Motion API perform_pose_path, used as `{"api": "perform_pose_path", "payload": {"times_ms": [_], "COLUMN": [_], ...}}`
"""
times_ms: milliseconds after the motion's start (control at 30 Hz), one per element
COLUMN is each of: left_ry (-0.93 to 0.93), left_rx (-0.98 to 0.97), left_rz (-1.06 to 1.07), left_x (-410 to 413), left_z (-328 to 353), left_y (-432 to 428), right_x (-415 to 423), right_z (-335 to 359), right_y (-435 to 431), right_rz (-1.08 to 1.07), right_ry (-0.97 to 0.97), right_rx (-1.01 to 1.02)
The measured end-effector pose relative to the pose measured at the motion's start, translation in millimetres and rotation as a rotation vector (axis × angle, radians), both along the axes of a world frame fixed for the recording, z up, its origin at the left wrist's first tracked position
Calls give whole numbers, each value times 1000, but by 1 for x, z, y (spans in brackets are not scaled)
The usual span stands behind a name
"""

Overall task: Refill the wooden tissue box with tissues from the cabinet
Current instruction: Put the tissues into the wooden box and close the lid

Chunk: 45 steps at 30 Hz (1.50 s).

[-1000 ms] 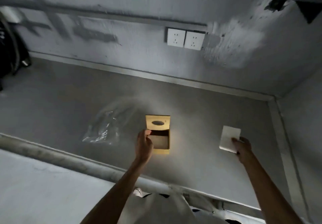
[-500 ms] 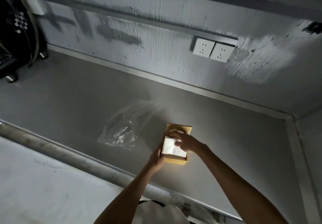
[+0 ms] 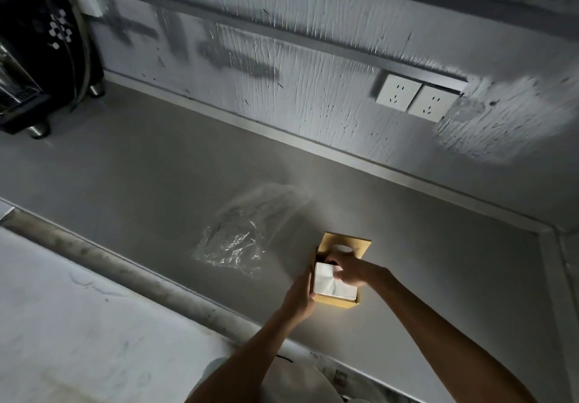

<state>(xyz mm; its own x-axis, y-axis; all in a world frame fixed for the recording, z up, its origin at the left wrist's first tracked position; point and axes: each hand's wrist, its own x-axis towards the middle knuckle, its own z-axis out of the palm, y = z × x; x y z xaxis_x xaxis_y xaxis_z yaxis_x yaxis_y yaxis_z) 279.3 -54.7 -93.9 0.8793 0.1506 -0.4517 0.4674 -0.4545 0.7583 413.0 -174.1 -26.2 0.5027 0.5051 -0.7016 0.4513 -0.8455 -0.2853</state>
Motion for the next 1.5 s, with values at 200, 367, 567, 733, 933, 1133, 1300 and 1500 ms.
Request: {"api": "perform_pose_path", "payload": {"times_ms": [200,367,567,733,933,1133,1300,1500], "left_ry": [-9,-22,14,-2,-30,-66,-73,-128], "left_rx": [49,75,82,69,58,47,45,95], "left_rz": [-34,-23,-23,-13,-3,-11,-32,-43], "left_x": [3,3,2,2,1,0,0,-4], "left_z": [-3,-2,0,-1,-9,-3,-5,8], "left_y": [0,-2,-2,-2,-2,-2,1,-4], "right_x": [-8,-12,-10,-11,-15,-20,-27,-49], "right_z": [-7,-8,-2,-4,2,17,8,6], "right_y": [9,10,19,25,24,28,28,2], "right_rz": [31,68,72,23,-28,-132,-84,-131], "right_ry": [-54,-67,-17,-7,9,37,-37,-253], "right_rx": [-90,-108,-149,-154,-183,-180,-162,93]}}
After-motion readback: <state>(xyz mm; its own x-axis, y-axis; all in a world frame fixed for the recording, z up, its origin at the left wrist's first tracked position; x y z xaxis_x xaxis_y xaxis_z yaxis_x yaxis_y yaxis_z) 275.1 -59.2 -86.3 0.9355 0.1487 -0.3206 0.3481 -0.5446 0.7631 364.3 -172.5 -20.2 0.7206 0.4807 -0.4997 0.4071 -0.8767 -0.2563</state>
